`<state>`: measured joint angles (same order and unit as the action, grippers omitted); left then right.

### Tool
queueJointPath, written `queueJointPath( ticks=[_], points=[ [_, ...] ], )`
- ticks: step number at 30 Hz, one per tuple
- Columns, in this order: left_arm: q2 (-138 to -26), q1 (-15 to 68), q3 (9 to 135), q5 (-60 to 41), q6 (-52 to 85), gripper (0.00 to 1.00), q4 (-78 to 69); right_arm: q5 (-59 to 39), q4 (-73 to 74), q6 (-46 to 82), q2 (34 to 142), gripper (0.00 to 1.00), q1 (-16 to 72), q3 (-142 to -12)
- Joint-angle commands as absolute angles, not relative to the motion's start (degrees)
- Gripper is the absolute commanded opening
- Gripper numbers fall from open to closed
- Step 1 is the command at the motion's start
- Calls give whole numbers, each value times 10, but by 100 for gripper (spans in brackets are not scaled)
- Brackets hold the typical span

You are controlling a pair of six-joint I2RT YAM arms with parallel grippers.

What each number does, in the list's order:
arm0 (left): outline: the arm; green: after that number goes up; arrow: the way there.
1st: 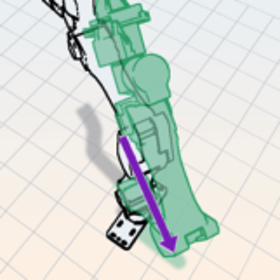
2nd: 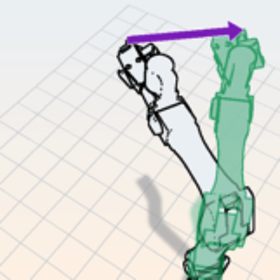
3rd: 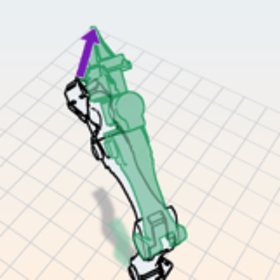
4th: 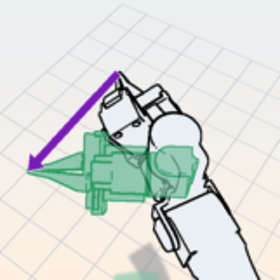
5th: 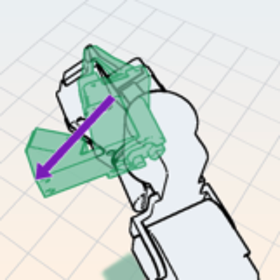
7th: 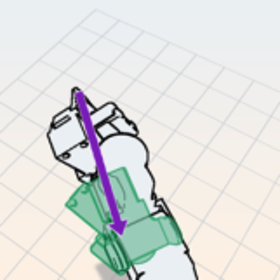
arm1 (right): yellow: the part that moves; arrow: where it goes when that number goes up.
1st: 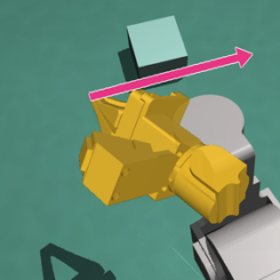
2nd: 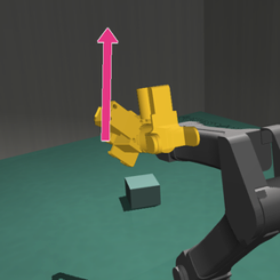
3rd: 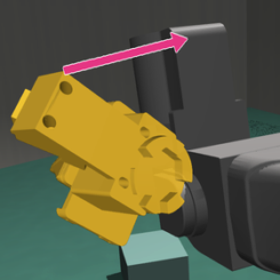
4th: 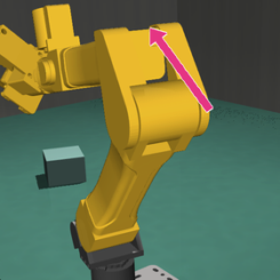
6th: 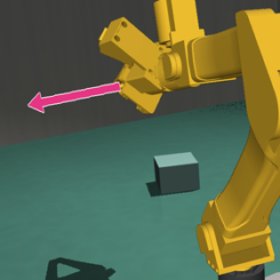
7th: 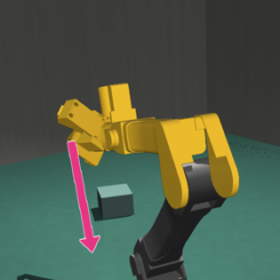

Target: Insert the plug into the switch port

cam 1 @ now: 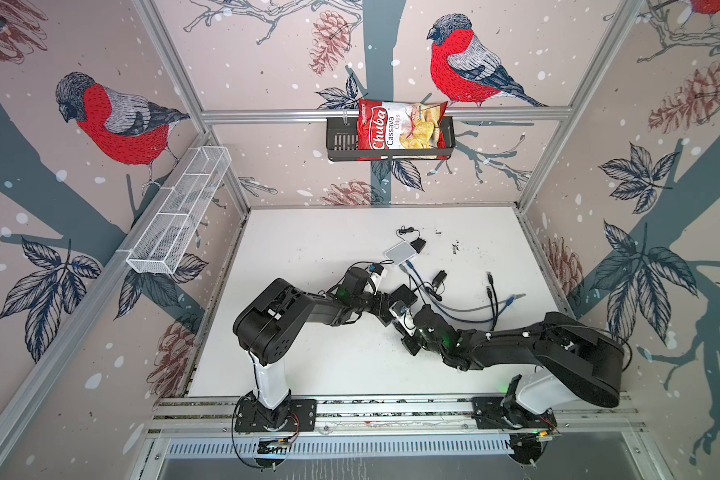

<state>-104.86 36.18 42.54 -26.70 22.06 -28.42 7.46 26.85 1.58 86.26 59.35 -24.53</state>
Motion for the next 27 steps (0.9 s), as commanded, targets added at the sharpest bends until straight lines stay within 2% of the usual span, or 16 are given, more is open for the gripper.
queueJointPath(
  ticks=[1,13,21,27],
  points=[
    [-1046,366,422,-268,221,59,-261,92,301,29,864,14,595,-246],
    [-1049,369,424,-269,225,59,-262,88,313,26,878,14,613,-249],
    [-1048,370,418,-268,225,59,-263,157,319,49,875,14,612,-249],
    [-1049,374,416,-272,230,59,-267,160,323,54,877,14,612,-251]
  ],
)
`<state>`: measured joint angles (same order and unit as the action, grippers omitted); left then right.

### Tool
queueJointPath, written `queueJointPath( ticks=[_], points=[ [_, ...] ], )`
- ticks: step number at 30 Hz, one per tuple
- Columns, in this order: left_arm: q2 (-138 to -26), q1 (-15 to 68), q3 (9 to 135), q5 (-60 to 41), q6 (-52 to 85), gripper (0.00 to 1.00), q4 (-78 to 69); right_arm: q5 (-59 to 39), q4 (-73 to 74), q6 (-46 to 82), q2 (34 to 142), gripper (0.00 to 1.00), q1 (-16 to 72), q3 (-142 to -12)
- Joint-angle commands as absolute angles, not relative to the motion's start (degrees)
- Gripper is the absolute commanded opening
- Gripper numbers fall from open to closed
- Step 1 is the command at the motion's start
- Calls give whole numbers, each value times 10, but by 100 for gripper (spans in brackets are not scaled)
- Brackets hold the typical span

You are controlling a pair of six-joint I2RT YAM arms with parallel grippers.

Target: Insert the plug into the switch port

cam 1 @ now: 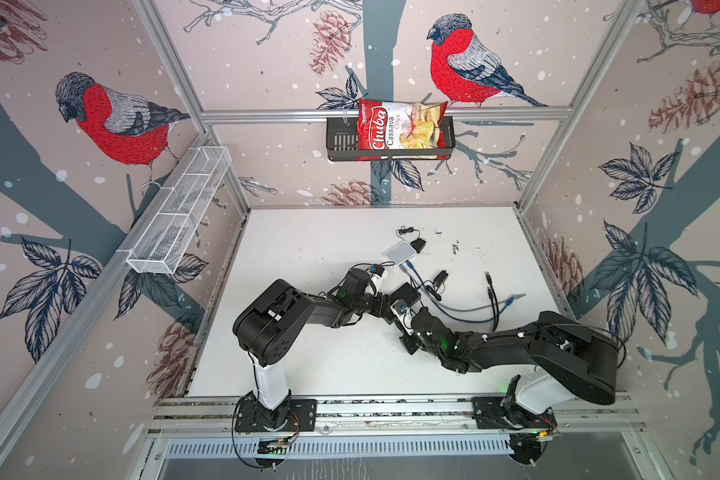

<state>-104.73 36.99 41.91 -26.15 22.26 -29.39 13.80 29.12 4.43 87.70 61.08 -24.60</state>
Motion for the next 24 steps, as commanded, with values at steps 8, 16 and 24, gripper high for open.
queueJointPath(
  ticks=[8,16,24],
  points=[
    [-1049,381,416,-279,239,58,-275,166,328,57,910,14,613,-260],
    [-1049,388,411,-284,239,58,-278,217,352,82,912,14,617,-243],
    [-1047,388,424,-275,216,58,-254,213,345,78,901,14,617,-233]
  ],
)
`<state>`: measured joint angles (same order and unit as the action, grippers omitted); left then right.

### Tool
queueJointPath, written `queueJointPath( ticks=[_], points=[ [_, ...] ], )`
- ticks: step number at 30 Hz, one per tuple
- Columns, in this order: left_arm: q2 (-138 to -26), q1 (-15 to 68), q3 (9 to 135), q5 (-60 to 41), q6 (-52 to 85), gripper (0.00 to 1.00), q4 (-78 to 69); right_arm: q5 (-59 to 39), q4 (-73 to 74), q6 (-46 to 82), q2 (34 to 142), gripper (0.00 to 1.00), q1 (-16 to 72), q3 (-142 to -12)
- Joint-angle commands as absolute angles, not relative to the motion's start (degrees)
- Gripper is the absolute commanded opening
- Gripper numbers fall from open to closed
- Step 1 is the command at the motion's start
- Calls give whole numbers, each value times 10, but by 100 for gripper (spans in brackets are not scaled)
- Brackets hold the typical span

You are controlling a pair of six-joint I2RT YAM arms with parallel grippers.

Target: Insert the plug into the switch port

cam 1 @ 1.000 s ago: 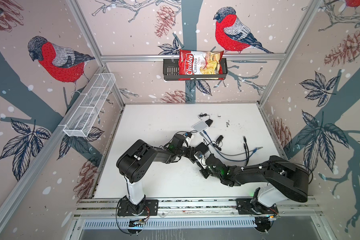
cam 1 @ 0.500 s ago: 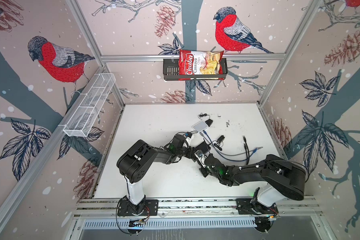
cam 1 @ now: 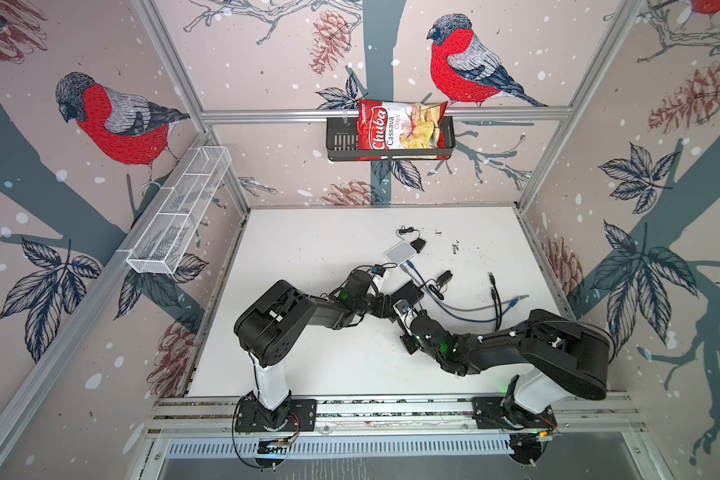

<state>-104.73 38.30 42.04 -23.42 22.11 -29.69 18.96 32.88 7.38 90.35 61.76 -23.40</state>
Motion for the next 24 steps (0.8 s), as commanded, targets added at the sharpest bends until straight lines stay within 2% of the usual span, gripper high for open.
queueJointPath(
  ticks=[1,24],
  points=[
    [-1047,387,424,-277,214,58,-255,213,345,78,902,14,617,-232],
    [-1045,405,374,-316,265,57,-361,229,358,80,901,14,617,-233]
  ],
)
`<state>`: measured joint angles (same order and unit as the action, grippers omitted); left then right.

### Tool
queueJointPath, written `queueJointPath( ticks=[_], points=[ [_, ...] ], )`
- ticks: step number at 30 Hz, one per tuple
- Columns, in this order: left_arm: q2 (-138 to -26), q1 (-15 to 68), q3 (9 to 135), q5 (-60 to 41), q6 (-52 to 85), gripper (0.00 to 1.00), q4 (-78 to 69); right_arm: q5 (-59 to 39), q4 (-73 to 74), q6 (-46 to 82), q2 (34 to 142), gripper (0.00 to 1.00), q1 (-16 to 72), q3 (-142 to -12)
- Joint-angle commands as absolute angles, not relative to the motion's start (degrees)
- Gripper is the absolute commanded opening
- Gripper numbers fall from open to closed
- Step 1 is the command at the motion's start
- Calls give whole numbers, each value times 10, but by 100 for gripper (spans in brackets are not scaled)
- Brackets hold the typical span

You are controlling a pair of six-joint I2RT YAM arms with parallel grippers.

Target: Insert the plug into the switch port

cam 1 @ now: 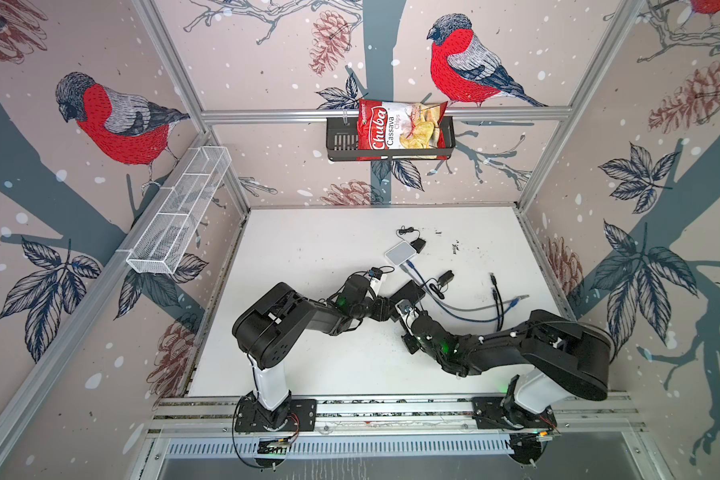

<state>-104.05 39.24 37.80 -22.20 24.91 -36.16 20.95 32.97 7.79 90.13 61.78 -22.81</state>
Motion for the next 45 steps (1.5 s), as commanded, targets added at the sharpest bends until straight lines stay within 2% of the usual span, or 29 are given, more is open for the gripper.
queueJointPath(
  ticks=[1,17,45],
  points=[
    [-1047,406,374,-319,265,57,-363,227,361,79,901,14,616,-232],
    [-1055,423,368,-334,266,57,-373,229,397,65,907,14,609,-242],
    [-1081,433,382,-396,250,56,-382,136,481,-26,935,15,571,-233]
  ],
)
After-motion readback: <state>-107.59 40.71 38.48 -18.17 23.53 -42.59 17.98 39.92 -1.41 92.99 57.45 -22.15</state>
